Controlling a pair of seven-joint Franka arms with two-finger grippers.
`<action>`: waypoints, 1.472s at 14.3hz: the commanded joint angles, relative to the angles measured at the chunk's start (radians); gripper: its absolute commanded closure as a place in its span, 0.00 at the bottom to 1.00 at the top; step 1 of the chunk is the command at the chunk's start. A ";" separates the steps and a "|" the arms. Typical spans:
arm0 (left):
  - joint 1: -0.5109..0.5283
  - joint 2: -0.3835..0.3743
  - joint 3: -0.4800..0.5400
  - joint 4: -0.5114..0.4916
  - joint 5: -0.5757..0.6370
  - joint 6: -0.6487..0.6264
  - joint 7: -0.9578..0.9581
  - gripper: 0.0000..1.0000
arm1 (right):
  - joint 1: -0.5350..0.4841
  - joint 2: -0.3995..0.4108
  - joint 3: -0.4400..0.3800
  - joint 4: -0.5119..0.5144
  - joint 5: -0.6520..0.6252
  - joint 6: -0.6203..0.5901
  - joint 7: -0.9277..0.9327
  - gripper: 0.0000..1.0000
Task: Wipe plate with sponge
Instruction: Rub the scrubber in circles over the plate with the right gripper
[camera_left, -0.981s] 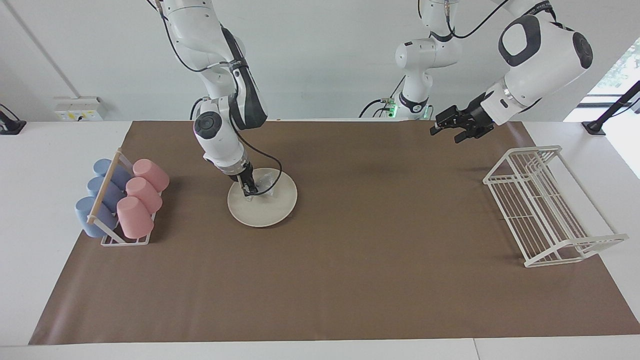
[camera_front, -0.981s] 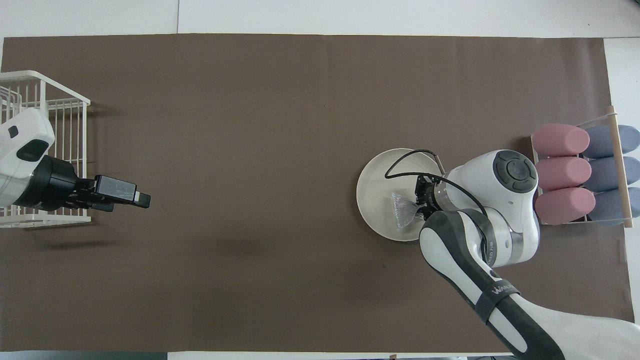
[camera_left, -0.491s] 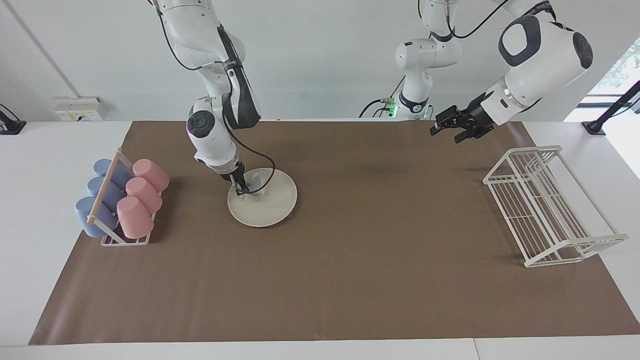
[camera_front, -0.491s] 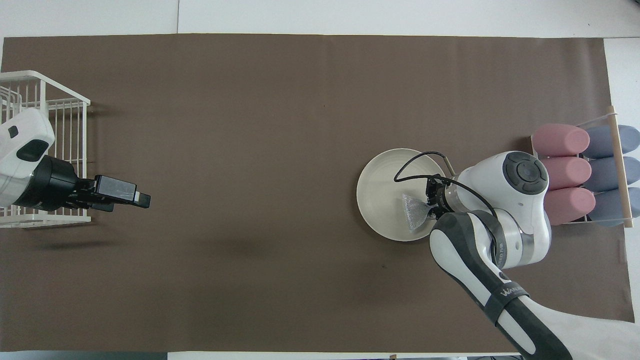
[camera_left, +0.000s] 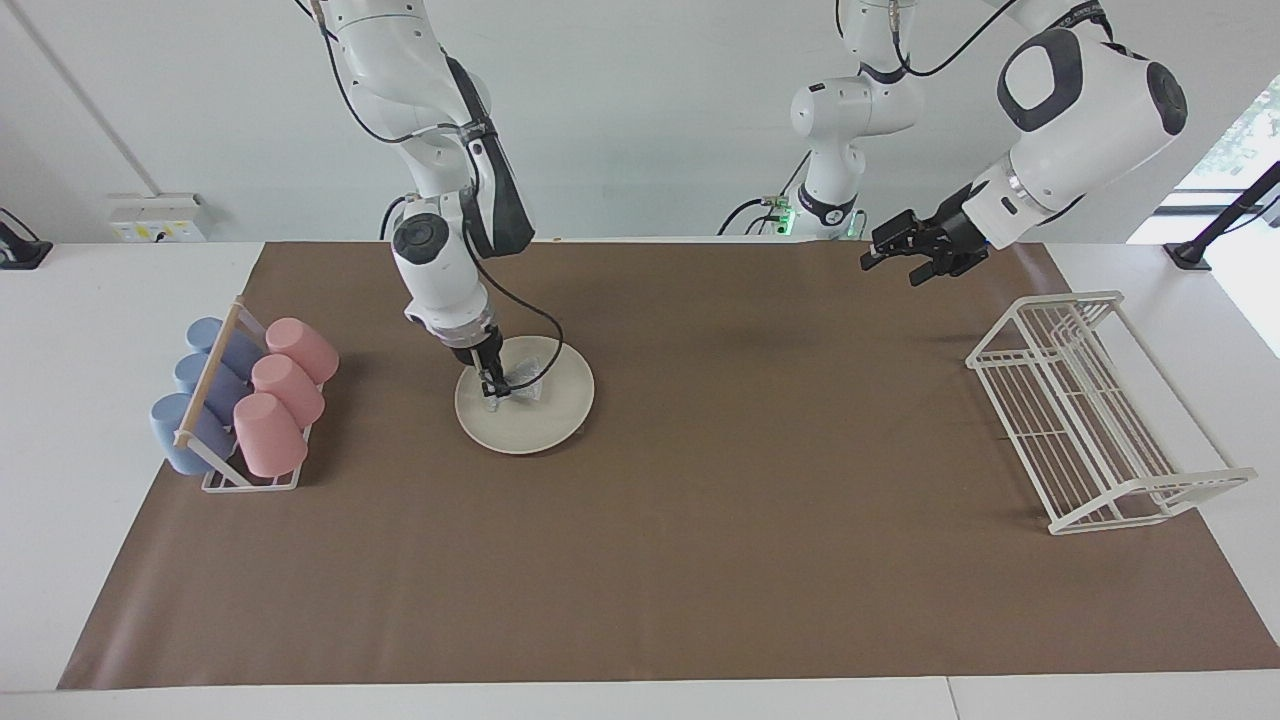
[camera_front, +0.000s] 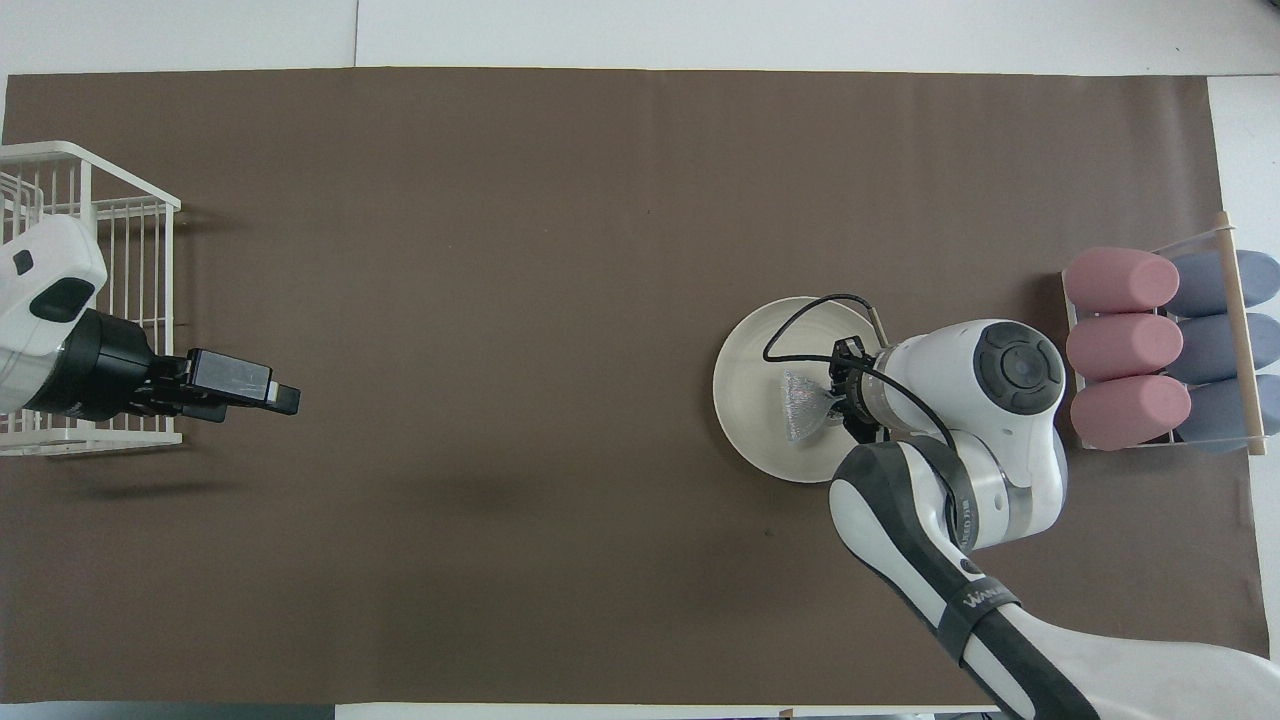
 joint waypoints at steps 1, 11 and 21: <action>0.004 -0.014 -0.002 0.007 0.021 -0.001 -0.014 0.00 | 0.060 0.057 0.005 0.019 -0.018 0.036 0.111 1.00; 0.004 -0.020 -0.002 0.004 0.026 -0.004 -0.016 0.00 | 0.005 0.054 0.004 0.031 -0.003 -0.018 -0.028 1.00; 0.006 -0.020 0.001 0.004 0.026 0.002 -0.017 0.00 | -0.061 0.042 0.002 0.033 -0.020 -0.049 -0.214 1.00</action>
